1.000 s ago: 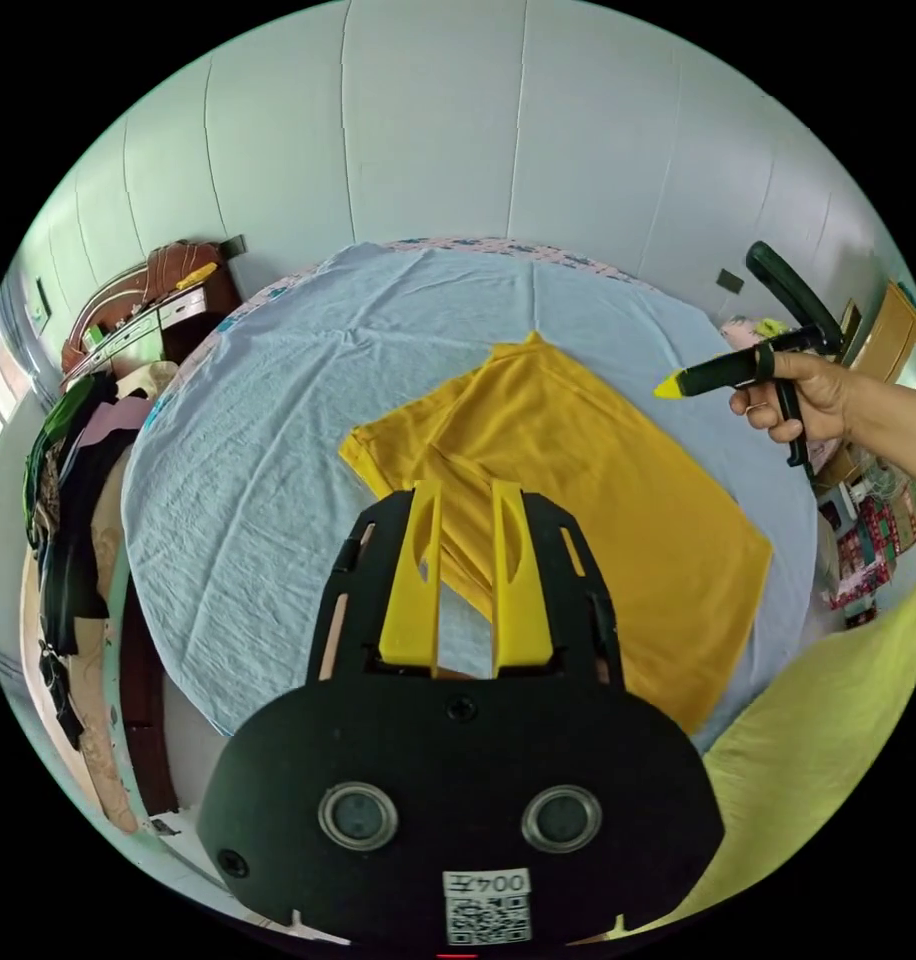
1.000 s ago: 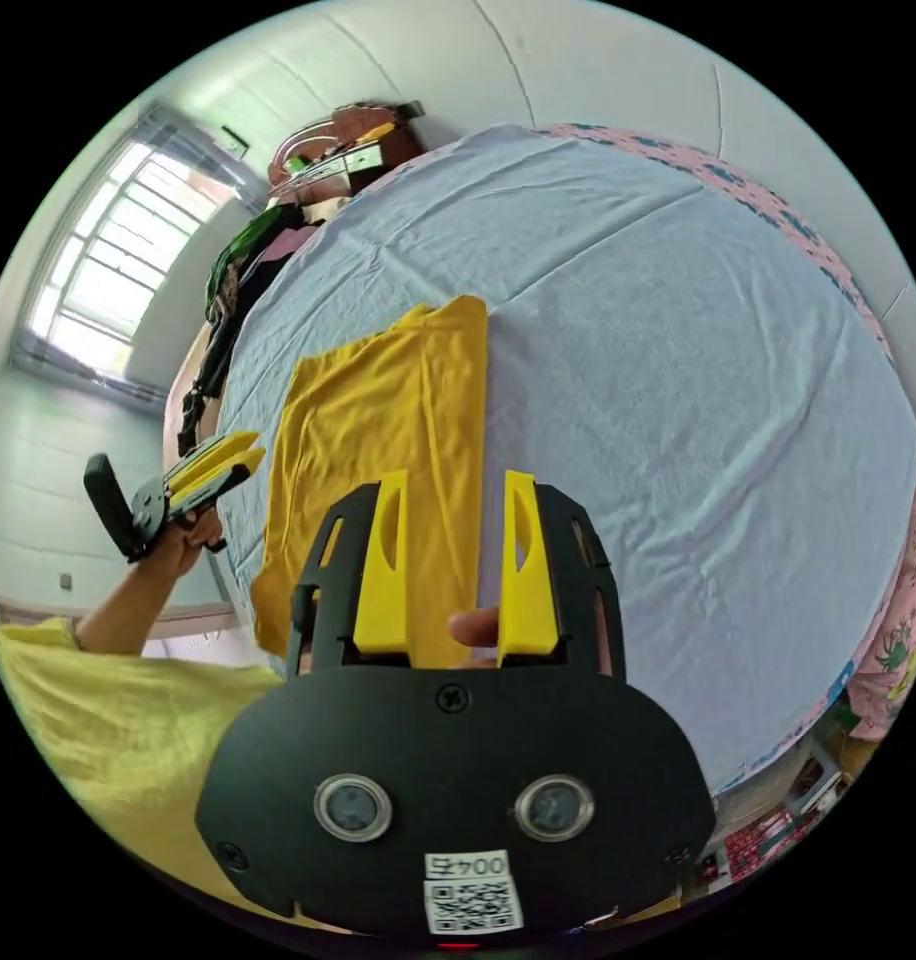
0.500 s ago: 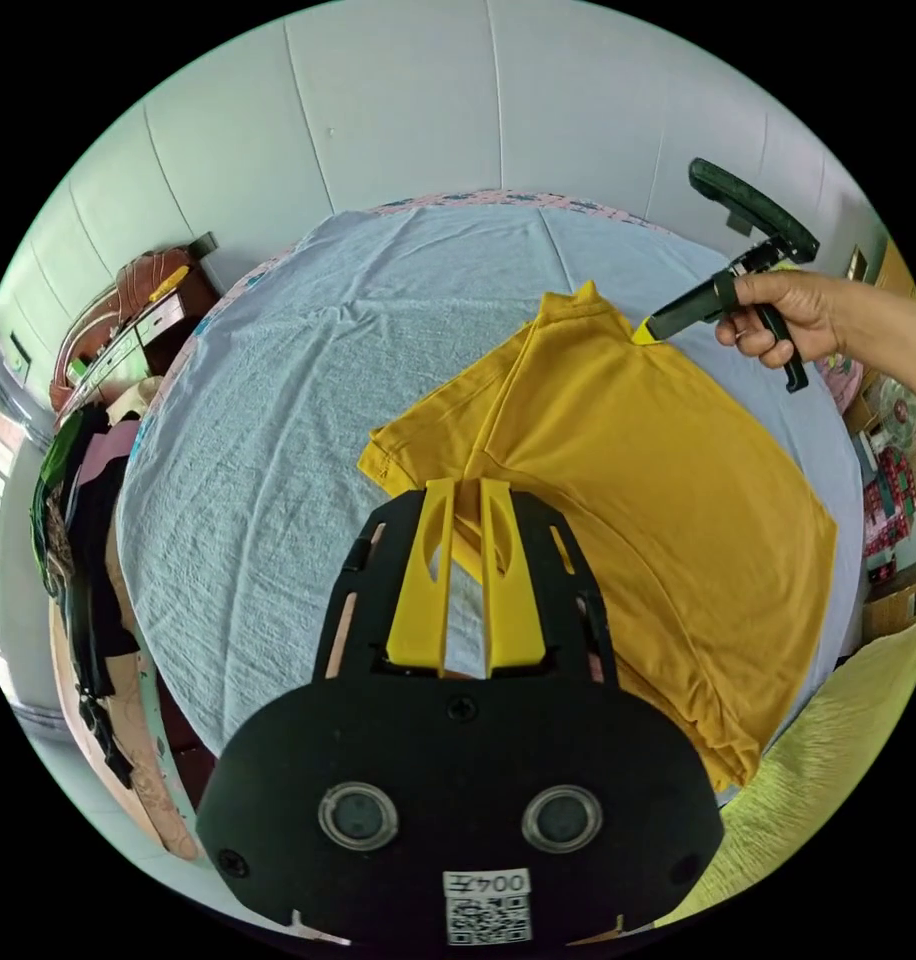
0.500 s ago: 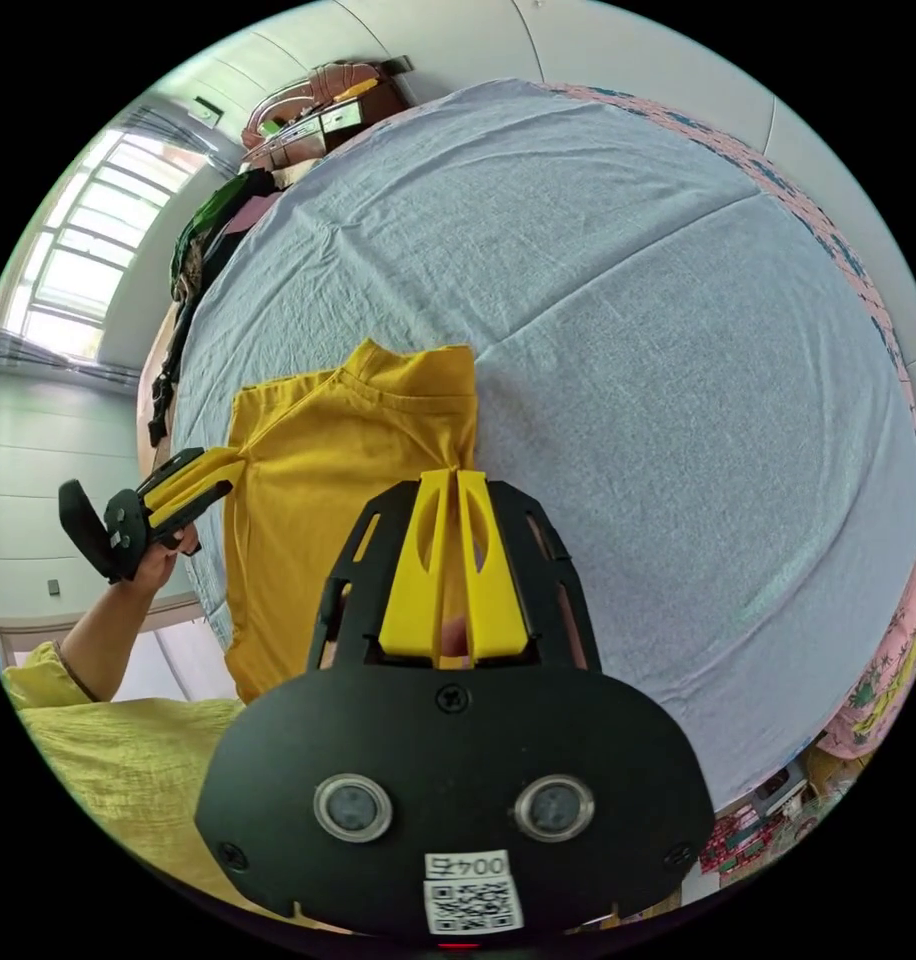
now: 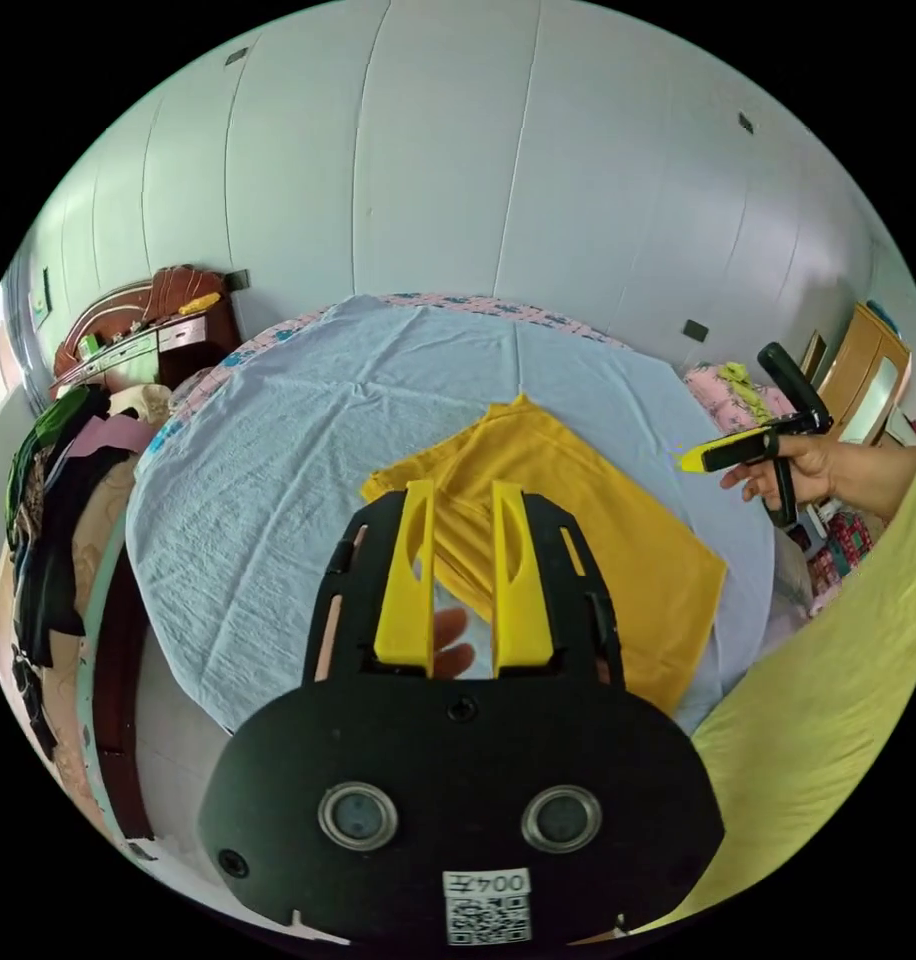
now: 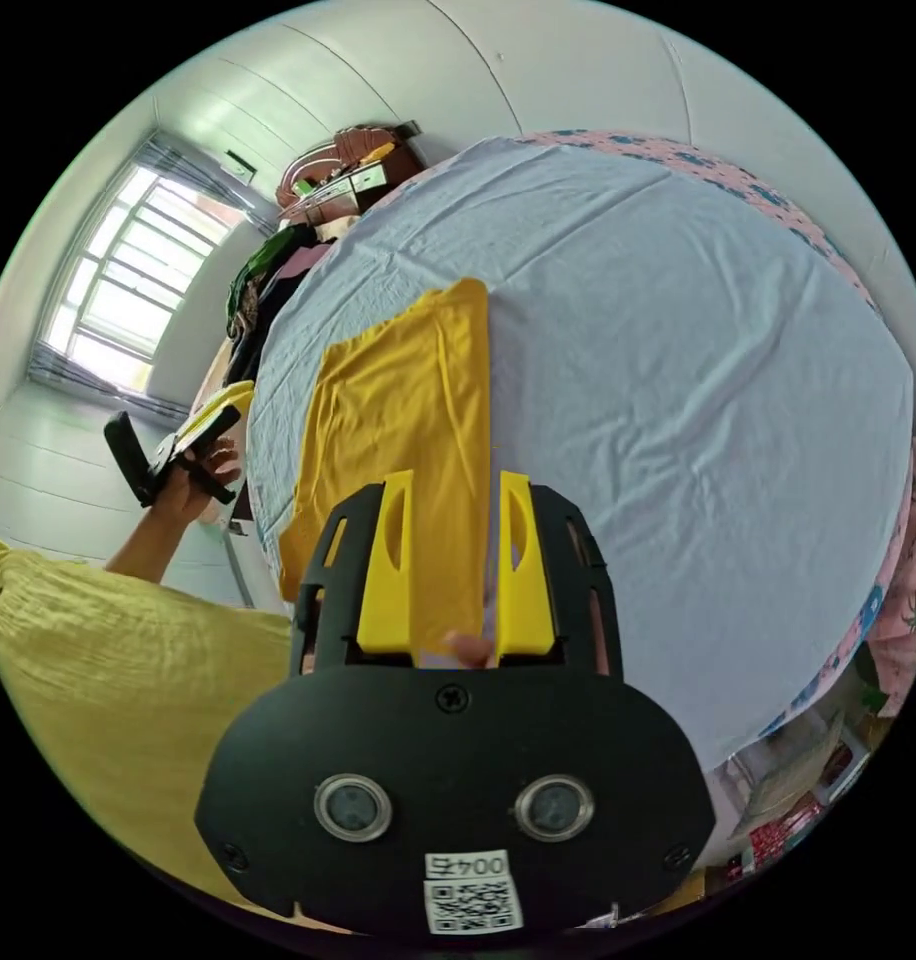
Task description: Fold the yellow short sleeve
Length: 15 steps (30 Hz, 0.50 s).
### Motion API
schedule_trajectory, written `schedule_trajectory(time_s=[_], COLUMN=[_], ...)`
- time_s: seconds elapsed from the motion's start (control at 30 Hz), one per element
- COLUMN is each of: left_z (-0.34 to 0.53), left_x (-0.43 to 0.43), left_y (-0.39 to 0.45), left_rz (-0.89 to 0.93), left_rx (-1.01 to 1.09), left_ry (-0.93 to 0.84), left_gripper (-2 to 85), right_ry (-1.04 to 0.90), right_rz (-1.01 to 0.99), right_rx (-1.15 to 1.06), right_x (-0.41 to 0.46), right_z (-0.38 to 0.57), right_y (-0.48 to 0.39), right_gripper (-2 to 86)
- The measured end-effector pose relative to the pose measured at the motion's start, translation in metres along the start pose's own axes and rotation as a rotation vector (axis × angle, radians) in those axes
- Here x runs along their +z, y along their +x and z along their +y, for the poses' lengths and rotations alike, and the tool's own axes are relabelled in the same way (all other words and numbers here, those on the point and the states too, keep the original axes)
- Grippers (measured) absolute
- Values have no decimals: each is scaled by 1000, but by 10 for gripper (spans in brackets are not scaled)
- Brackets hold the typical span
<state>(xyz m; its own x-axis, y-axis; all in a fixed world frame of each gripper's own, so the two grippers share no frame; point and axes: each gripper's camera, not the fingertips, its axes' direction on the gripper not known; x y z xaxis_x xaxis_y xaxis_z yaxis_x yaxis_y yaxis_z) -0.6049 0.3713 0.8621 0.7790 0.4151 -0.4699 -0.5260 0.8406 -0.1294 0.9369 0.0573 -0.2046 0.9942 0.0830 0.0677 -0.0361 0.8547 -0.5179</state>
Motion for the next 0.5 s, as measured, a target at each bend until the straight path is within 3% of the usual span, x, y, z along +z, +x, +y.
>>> schedule_trajectory(time_s=[0.1, 0.3, 0.5], left_z=[15, 50, 104], left_x=[-4, -4, -7], left_y=[7, 4, 31], left_rz=[83, 342, 431], left_rx=[-50, -412, -770], left_ry=[-53, -106, -48], left_gripper=[115, 120, 118], right_ry=[-80, -204, -336], right_rz=[-74, -287, -401], right_rx=[67, 107, -55], right_x=[-1, 2, 9], right_z=[31, 50, 26], right_y=[29, 98, 141], right_gripper=[101, 85, 89])
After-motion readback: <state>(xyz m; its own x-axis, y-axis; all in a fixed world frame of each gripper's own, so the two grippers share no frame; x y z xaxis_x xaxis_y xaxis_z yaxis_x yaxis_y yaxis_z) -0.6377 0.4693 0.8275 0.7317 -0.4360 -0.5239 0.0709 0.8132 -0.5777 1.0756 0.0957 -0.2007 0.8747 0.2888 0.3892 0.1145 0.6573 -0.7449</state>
